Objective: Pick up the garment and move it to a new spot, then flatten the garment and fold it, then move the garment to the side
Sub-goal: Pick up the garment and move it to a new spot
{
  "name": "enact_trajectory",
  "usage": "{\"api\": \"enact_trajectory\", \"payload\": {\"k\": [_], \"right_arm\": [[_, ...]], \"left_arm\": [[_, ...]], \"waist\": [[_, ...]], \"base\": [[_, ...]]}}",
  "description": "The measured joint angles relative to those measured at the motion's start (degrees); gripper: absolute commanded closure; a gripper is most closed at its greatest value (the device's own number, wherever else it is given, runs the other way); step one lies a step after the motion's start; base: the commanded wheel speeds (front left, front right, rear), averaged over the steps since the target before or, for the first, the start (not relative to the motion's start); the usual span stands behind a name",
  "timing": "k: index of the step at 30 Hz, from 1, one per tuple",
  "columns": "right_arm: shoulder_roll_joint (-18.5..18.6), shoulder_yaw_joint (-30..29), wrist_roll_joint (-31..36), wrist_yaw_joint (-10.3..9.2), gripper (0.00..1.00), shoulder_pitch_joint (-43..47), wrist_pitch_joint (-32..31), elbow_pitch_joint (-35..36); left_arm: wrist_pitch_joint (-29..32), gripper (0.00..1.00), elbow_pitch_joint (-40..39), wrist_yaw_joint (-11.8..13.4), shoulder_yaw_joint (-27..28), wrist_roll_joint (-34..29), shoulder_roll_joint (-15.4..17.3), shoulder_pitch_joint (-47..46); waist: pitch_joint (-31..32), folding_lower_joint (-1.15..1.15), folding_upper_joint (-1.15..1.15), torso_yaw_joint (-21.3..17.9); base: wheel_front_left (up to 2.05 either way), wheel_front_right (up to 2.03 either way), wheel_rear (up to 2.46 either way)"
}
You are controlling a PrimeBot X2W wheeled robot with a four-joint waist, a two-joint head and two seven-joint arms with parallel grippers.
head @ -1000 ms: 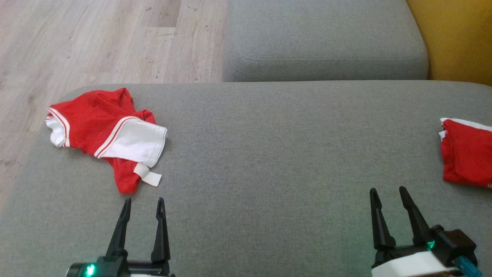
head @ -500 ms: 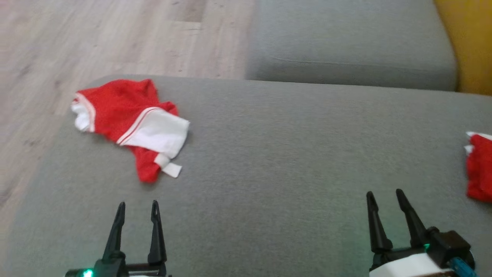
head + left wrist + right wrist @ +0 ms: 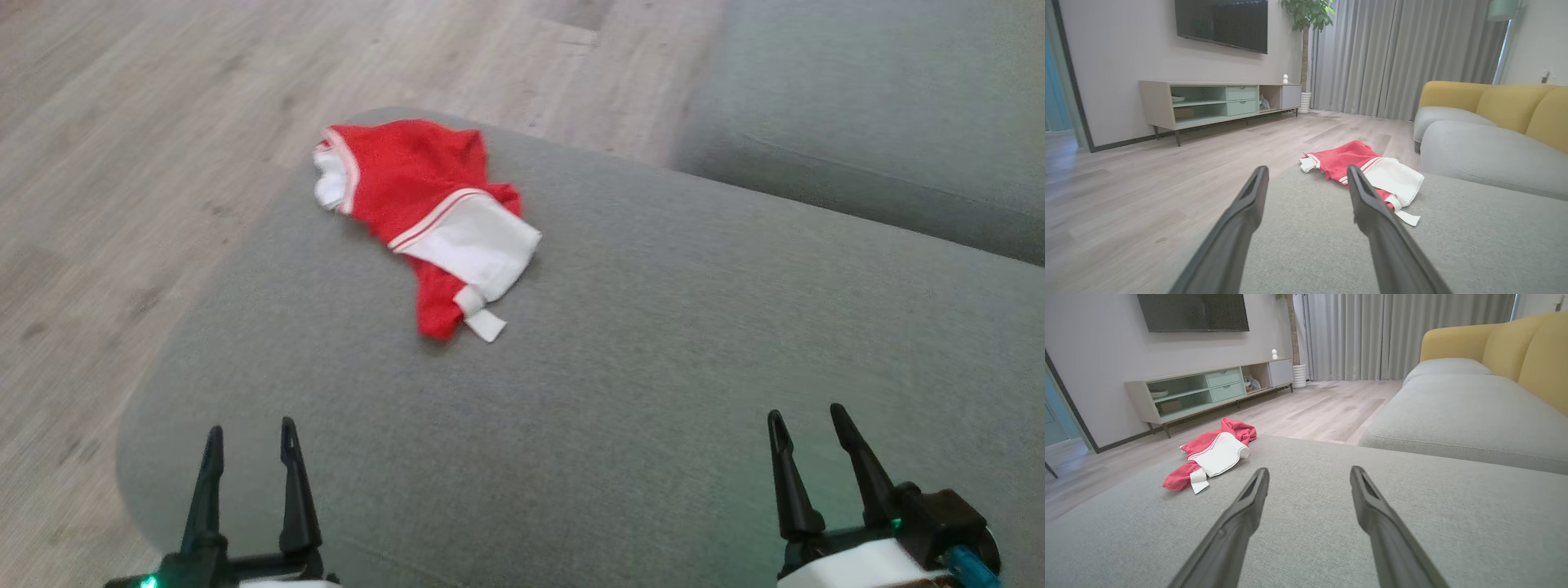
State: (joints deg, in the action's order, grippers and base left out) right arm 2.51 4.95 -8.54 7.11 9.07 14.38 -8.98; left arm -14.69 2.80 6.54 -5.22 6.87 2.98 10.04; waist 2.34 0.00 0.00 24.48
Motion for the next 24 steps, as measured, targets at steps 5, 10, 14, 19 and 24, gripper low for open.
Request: {"api": "enact_trajectory", "payload": {"k": [5,10,14,19,24], "right_arm": [[0.0,-0.1,0.7,0.0,0.0,0.0,0.0,-0.2],[-0.1,-2.2,4.4,0.0,0.0,-0.2,0.0,0.1],[0.9,-3.6,7.7,0.0,0.0,-2.5,0.0,0.6],[5.5,-4.8,9.8,0.0,0.0,-7.2,0.0,2.5],[9.5,-5.5,11.2,0.0,0.0,-10.1,0.0,4.8]], "left_arm": [[0.0,0.0,-1.0,-0.1,2.4,0.2,0.0,0.6],[0.0,0.0,-2.4,-2.3,6.2,-1.1,0.2,-2.4],[0.0,0.0,-3.1,-5.2,9.0,-1.3,1.5,-14.8],[-0.1,0.0,5.1,-9.4,9.6,-1.5,4.0,-32.8],[2.0,0.0,26.2,-12.3,8.1,0.6,5.2,-50.0]], "waist": [[-1.2,0.0,0.0,2.9],[-4.4,0.01,0.0,3.3],[-9.2,-0.02,0.0,3.0],[-15.8,-0.02,0.0,2.3],[-22.0,-0.03,0.0,1.2]], "base": [[0.0,0.0,0.0],[0.0,0.0,0.0],[0.0,0.0,0.0],[0.0,0.0,0.0],[0.0,0.0,0.0]]}}
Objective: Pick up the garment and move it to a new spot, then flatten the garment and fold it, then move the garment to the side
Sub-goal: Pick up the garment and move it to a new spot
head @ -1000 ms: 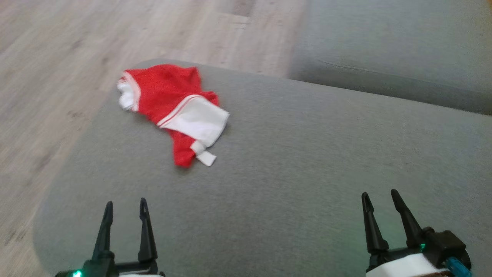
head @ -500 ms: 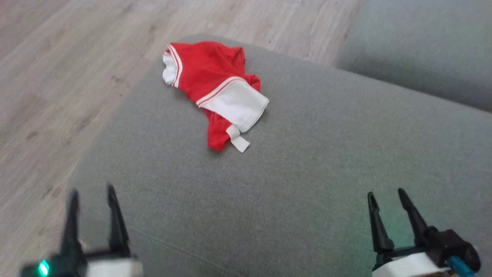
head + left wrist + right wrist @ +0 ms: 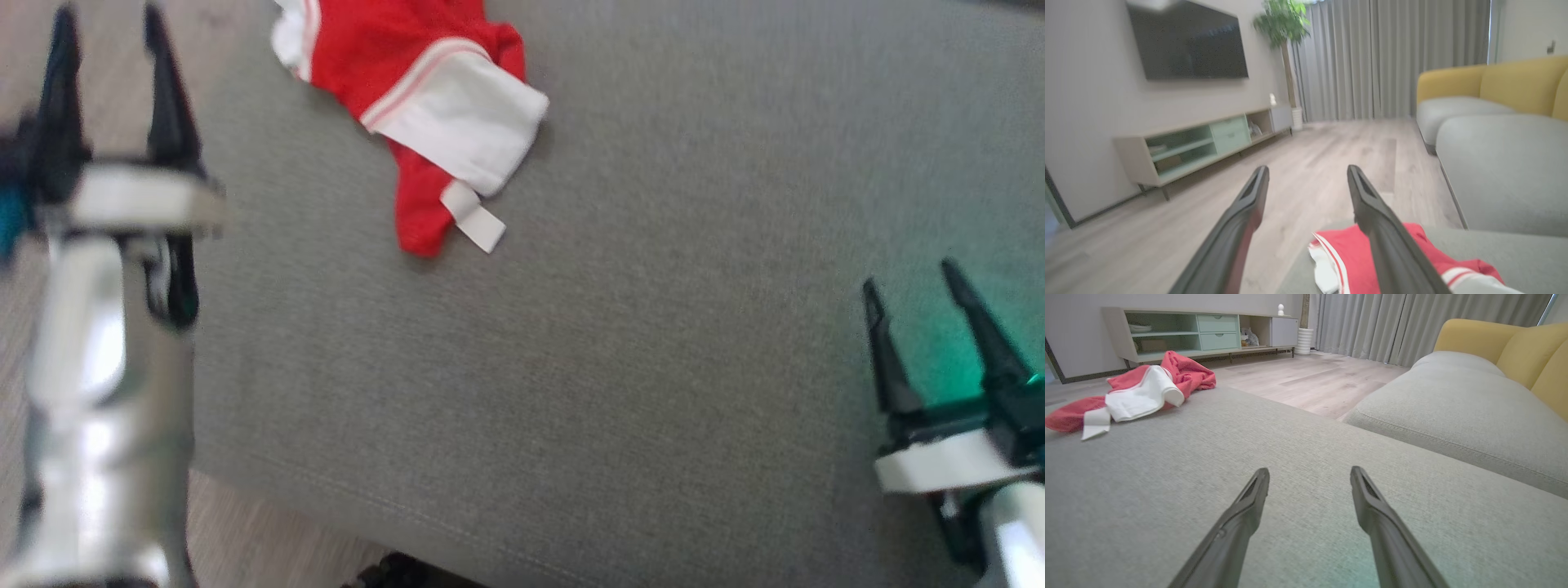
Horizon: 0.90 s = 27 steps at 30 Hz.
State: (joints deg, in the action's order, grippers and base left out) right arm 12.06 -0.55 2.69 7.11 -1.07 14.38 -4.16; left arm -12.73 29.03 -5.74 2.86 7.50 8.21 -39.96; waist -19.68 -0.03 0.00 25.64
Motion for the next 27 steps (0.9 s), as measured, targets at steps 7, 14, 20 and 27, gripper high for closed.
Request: {"api": "enact_trajectory", "payload": {"k": [7,14,20,27], "right_arm": [[4.8,-0.2,1.4,0.0,0.0,-3.9,0.0,3.2],[4.9,-2.8,1.6,0.0,0.0,-6.1,0.5,6.9],[4.2,-5.1,2.9,0.0,0.0,-6.7,0.4,11.6],[2.6,-5.6,4.4,0.0,0.0,-7.8,0.7,13.3]], "left_arm": [[7.4,0.0,24.5,-1.4,-1.1,4.3,1.2,-20.7],[14.6,0.0,39.4,-1.8,-1.0,8.3,3.5,-24.8],[17.7,0.0,43.1,-1.8,-1.6,10.0,4.3,-28.1],[18.7,1.0,41.6,-1.8,-5.2,12.3,5.7,-29.7]], "waist": [[-8.1,0.0,0.0,-2.6],[-13.2,0.03,0.0,-7.3],[-18.0,0.03,0.0,-9.7],[-20.2,0.04,0.0,-11.2]], "base": [[0.0,0.0,0.0],[0.0,0.0,0.0],[0.0,0.0,0.0],[0.0,0.0,0.0]]}}
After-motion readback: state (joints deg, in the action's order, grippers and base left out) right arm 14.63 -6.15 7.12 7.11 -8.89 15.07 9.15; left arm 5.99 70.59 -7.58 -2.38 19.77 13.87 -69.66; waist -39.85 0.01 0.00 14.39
